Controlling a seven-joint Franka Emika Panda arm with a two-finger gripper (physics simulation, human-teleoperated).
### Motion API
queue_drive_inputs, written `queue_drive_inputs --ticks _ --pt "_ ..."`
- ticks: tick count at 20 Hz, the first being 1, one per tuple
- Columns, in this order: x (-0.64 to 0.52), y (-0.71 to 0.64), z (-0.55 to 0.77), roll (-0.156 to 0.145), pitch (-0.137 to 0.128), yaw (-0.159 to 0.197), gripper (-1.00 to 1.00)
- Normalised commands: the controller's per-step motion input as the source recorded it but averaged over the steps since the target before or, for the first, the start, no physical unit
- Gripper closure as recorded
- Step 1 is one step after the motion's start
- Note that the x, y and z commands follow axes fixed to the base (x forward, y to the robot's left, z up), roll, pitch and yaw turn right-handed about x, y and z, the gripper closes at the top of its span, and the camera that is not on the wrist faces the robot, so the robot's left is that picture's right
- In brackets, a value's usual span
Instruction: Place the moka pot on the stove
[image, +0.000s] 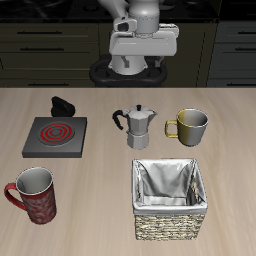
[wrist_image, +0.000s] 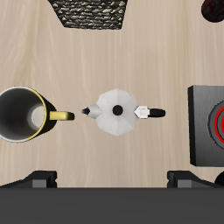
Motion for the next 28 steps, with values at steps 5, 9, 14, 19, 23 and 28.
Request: queue_drive_inputs --ticks 5,9,14,19,23,28 --pt "0.03 -0.09 -0.19 -0.026 -0.008 -0.027 -1.00" --pt "0.08 0.06 -0.31 0.015 0.011 -0.003 -1.00" --pt "0.06 0.01 -0.14 -0.010 0.005 -0.010 -1.00" --pt "0.06 -0.01 -0.10 -0.002 0.001 -0.002 -1.00" --pt "0.09 -0.06 -0.12 -0.011 -0.012 0.017 -1.00" --pt "0.10 -0.06 -0.22 -0.010 0.025 0.001 -1.00"
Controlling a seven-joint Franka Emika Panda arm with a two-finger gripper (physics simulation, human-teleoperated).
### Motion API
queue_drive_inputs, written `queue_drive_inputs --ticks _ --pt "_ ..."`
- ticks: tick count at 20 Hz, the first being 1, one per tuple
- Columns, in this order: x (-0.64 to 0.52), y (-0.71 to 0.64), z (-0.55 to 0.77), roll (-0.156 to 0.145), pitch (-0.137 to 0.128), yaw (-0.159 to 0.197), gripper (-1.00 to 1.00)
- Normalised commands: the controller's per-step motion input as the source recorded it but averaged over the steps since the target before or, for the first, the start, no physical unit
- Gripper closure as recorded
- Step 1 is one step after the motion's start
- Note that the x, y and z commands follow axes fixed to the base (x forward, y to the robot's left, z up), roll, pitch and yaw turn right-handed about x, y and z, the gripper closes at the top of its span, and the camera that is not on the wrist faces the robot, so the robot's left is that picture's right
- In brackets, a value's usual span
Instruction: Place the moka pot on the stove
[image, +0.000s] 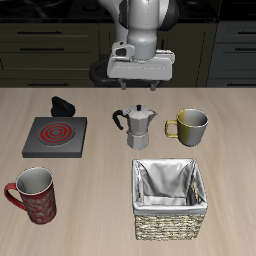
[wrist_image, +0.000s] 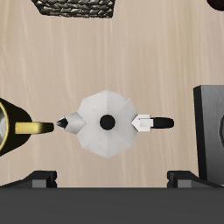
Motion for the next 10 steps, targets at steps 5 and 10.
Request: queue_drive_inputs --ticks 5,10 --pt "0.02 0.01 -0.13 -0.003 -0.001 0.010 -1.00" --pt "-0.04 0.07 -0.16 0.015 -0.014 0.032 -1.00"
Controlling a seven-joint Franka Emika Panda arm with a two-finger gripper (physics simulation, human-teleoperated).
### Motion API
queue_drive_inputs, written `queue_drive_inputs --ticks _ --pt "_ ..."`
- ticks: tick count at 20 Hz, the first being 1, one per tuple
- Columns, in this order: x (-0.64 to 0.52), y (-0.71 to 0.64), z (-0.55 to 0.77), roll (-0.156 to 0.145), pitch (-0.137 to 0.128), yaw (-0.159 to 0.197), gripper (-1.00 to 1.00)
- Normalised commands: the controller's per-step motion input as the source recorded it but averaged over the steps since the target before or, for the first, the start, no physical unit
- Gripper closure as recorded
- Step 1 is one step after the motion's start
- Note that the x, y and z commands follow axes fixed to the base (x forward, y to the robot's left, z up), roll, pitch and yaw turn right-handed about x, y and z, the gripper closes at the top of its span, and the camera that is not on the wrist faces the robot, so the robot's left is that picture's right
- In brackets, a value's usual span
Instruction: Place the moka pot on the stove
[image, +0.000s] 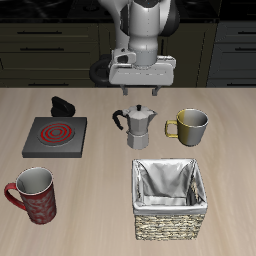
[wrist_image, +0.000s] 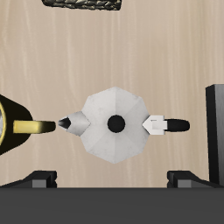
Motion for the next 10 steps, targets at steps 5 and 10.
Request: queue_drive_inputs --ticks 5,10 --pt "0.05 -0.07 -0.16 0.006 0.019 0.018 -1.00" --pt "0.05 -0.07 -0.06 -0.023 0.001 -0.007 -1.00"
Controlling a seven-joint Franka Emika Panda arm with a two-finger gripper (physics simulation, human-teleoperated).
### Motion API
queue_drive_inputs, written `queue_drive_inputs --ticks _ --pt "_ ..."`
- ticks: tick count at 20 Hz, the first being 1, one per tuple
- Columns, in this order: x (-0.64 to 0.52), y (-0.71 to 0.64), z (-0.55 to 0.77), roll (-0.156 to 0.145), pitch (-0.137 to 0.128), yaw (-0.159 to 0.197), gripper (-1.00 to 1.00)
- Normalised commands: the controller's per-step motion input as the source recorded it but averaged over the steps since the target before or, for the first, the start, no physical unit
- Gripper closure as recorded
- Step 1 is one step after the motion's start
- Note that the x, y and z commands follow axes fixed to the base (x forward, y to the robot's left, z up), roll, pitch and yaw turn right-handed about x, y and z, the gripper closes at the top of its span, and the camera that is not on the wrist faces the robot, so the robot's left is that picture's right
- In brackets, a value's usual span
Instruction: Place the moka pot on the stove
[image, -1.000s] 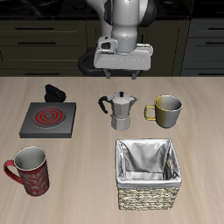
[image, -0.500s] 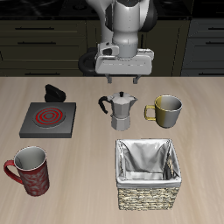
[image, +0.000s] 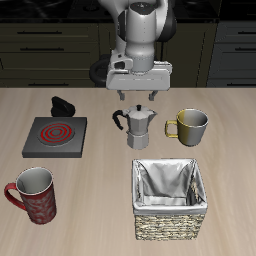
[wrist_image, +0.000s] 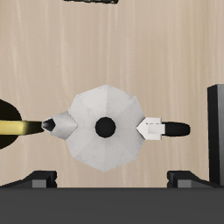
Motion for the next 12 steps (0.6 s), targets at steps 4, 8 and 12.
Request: queue_drive_inputs --ticks 4,8,12 --pt "0.03 0.04 -0.14 0.013 0.010 0.010 -1.00" --pt "0.03 0.02 -0.13 0.011 0.017 0.001 -1.00" --pt "-0.01 -0.03 -0.08 0.002 0.006 -0.006 -1.00"
